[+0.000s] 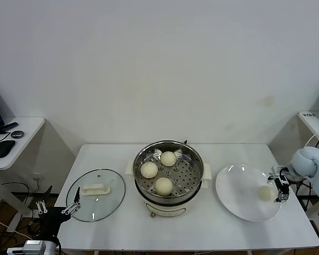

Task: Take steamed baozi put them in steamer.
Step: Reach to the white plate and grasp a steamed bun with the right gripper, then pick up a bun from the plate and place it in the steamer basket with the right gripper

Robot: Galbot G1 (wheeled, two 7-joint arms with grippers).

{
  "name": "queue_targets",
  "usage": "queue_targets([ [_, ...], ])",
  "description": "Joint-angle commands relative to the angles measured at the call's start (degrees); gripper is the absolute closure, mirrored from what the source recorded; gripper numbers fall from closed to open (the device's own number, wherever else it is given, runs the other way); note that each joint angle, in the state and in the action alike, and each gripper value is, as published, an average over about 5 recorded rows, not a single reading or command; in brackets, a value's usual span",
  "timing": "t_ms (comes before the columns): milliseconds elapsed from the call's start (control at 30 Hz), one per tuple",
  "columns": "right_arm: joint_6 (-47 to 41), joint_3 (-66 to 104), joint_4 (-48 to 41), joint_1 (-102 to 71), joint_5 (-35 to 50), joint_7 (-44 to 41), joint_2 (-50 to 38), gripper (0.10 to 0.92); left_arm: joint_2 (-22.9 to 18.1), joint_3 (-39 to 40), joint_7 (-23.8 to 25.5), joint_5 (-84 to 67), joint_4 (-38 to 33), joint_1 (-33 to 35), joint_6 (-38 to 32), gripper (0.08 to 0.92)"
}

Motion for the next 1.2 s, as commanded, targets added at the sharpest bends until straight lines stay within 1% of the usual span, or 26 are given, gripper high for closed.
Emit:
queue_targets([
  [33,-0.22,2.5,-3.71,-2.52,-1.84,1.26,3.63,0.203,0.01,-0.2,-0.02,0.05,-0.14,0.06,-0.05,0.177],
  [200,-0.75,2.49,-4.4,-2.21,-2.22,1.45,4.69,0.206,-0.2,-0.15,-0.04,0.16,-0.18,0.04,-0.08,0.177],
  [300,-1.32,2.48,-4.36,-2.03,-2.34,1.4,4.83,0.229,-0.28,-0.11,-0.03,0.21,-0.15,0.02,-0.1,0.177],
  [567,-1.77,2.0,-3.3,-1.12,-1.34,0.88,3.88,0.41,-0.35,-0.08,-0.02,0.18,-0.41,0.1,-0.17,0.177],
  [667,-2.5,0.78,-1.13,0.2,0.2,0.65,2.48,0.457,-0.34,-0.05,-0.01,0.2,-0.47,0.16,-0.2,0.177],
  [733,-3.26,-0.68,0.87,2.04,1.65,0.43,1.08,0.474,-0.27,-0.03,-0.01,0.21,-0.58,0.2,-0.18,0.177],
  [867,-5.22,-8.11,5.11,10.71,6.74,0.27,-2.37,0.521,-0.02,0.17,0.01,0.18,-0.8,0.0,-0.12,0.177],
  [1000,-7.61,-20.05,10.15,25.19,14.17,-0.26,-4.79,0.563,0.22,0.7,0.03,0.15,-0.87,-0.42,-0.07,0.177],
  [1100,-10.68,-32.38,14.73,39.98,21.92,-0.27,-4.02,0.564,0.4,1.25,0.04,0.16,-0.53,-0.89,-0.09,0.177],
  [1200,-13.52,-42.96,19.1,53.27,29.39,0.39,-1.12,0.556,0.51,1.91,0.04,0.19,-0.22,-1.43,-0.06,0.177],
])
